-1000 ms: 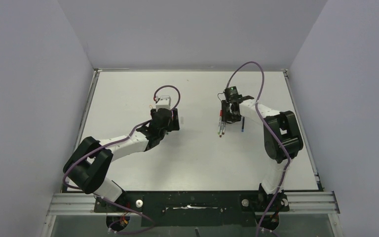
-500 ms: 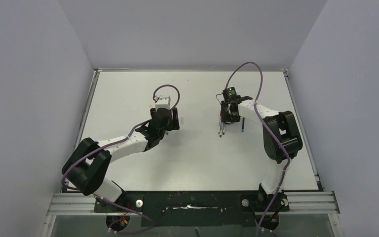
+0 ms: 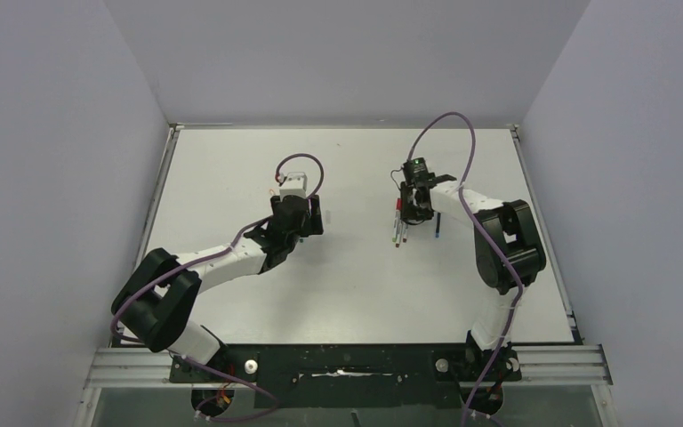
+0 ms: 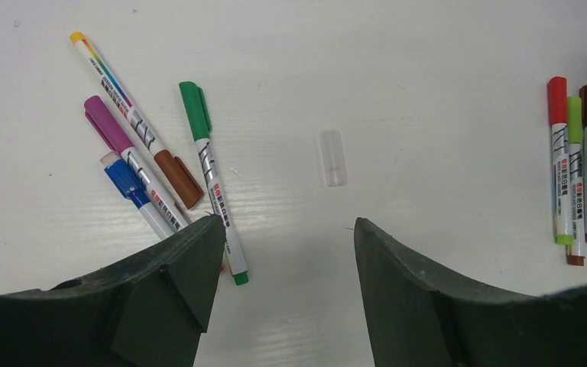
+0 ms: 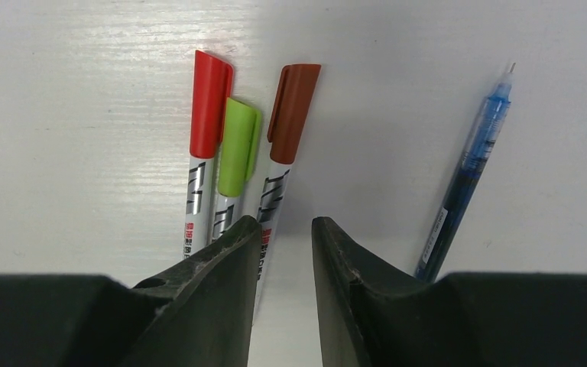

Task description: Open the pen caps

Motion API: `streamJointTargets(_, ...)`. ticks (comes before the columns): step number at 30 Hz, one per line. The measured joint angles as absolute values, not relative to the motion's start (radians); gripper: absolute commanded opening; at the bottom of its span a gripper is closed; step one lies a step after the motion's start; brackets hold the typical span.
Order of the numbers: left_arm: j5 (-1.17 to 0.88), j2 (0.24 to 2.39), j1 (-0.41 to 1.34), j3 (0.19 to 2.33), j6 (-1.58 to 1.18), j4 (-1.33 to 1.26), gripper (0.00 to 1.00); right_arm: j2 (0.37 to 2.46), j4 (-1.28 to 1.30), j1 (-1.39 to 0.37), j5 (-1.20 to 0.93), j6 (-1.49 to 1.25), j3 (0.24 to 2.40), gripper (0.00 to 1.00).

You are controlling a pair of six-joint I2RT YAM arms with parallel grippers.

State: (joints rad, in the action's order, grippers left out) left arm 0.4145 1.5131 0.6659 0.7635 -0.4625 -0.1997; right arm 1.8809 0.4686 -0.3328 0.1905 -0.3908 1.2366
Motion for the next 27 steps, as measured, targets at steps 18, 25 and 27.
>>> streamJointTargets(18, 0.411, 1.513, 0.666, 0.763, -0.463, -0.201, 0.63, 1.875, 0.453, -0.317, 0.191, -0.398, 1.195, 0.12)
streamJointTargets(25, 0.395, 1.513, 0.666, 0.756, -0.463, -0.22, 0.76, 1.874, 0.451, -0.315, 0.186, -0.392, 1.194, 0.03)
streamJointTargets(27, 0.384, 1.51, 0.666, 0.744, -0.463, -0.231, 0.76, 1.871, 0.454, -0.315, 0.186, -0.389, 1.194, 0.02)
